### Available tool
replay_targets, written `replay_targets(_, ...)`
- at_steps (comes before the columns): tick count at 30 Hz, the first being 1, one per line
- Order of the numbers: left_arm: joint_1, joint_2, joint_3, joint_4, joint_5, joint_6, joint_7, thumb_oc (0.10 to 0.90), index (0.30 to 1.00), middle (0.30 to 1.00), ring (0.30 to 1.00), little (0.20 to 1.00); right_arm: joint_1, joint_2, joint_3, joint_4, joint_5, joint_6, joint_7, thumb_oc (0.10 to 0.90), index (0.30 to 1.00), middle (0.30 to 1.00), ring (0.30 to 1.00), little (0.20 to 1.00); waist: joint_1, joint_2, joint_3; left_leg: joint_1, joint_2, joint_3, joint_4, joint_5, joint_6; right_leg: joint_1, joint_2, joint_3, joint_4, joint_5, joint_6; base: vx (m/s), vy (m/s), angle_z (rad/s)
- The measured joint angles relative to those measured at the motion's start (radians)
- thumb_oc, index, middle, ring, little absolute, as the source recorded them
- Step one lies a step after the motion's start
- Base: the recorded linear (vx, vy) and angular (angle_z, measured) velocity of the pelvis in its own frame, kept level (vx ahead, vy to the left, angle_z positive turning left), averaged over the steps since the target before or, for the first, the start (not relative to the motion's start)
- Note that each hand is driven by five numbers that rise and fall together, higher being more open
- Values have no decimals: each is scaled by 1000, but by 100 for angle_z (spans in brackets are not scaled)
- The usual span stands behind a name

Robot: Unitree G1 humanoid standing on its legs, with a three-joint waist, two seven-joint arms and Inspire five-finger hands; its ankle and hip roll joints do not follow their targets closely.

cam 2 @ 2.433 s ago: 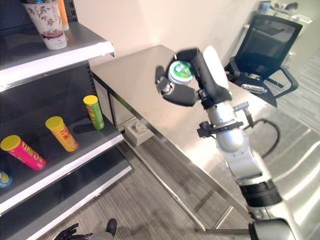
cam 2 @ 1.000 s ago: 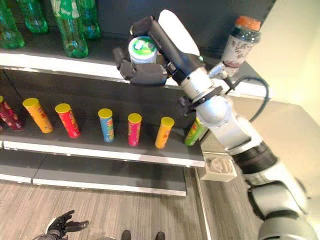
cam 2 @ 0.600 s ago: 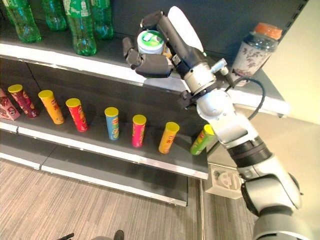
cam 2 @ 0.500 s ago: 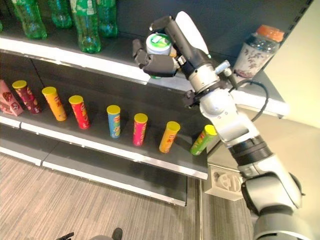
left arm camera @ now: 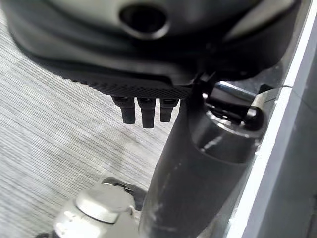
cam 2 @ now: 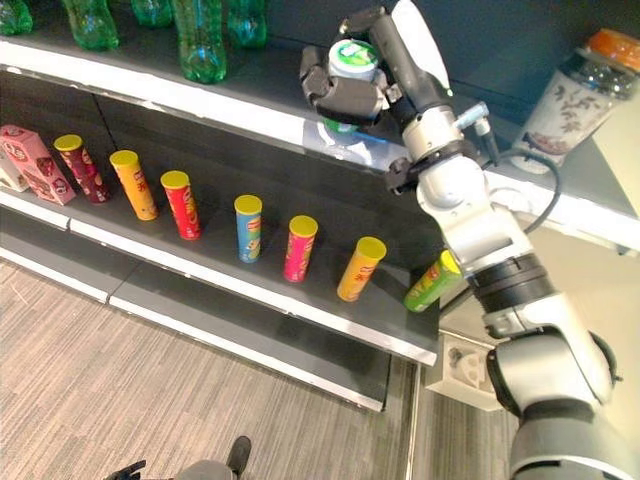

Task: Put the goods on the table back onto the shelves and tidy them up.

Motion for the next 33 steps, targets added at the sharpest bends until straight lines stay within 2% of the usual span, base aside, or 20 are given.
replay_targets(1,-14,-1,0,19,0,-8,0,800,900,900,900,900,-26,-41,-1,75,0,7,-20,400,300,300,300,300,3,2,5,-11,-6,-31,2,3,-7,2,0,-35,0,-3,1,10,-10,36)
replay_targets(10,15,0,0,27,-3,-6,0,800,900,900,900,900,-35,-49,-7,80,6,19,-40,400,300,300,300,300,15,2,5,-11,-9,-30,1,11,1,0,-3,-41,0,-3,2,2,-1,4)
replay_targets(33,7,0,1,20,-9,-7,-1,800,900,900,900,900,-39,-31,5,35,50,18,6,400,300,300,300,300,-7,-5,9,13,1,6,-9,11,2,2,-3,5,2,-2,1,1,8,-5)
